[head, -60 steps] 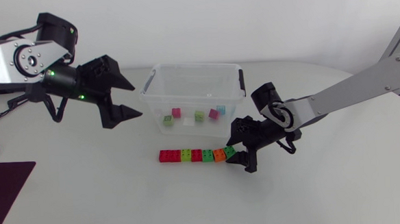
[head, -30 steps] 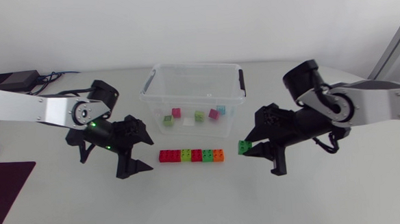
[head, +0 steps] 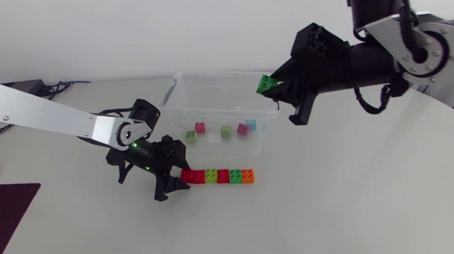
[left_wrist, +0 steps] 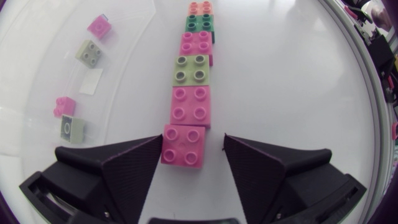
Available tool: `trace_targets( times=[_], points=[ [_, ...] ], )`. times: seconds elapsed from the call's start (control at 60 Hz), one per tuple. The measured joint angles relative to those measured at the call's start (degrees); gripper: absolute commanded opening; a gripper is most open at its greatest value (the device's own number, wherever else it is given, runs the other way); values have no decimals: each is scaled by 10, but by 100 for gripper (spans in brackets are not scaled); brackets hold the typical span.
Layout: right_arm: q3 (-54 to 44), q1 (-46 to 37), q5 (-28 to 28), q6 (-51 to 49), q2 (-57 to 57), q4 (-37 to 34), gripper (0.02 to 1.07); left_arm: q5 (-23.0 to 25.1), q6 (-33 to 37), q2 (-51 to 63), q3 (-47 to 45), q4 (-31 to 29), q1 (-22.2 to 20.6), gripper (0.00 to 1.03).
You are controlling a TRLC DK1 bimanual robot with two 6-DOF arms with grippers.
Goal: Pick up the duplo bricks and place them in the container
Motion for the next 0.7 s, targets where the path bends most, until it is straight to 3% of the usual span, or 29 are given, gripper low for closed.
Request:
trace_targets(
  times=[0.067, 0.133, 0.167, 0.233, 0.283, 0.5, 0.7],
  points=[
    [17, 0, 7, 12, 41, 27, 28, -4, -2, 0, -1, 2, -3, 34],
    [33, 0, 10, 23, 79, 43, 42, -6, -2, -7, -8, 5, -3, 33],
    [42, 0, 14, 26, 100, 53, 65, -7, -2, -17, -16, 4, -3, 33],
    [63, 1, 25, 33, 140, 63, 92, -8, -2, -51, -27, -16, -3, 33],
    [75, 4, 32, 38, 161, 64, 100, -8, -2, -88, -33, -35, -3, 33],
    [78, 7, 37, 50, 144, 71, 101, -7, -20, -256, -17, -82, -2, 33],
    [-19, 7, 20, 52, -28, 69, 101, 8, -82, -290, 67, -63, -2, 33]
  ],
)
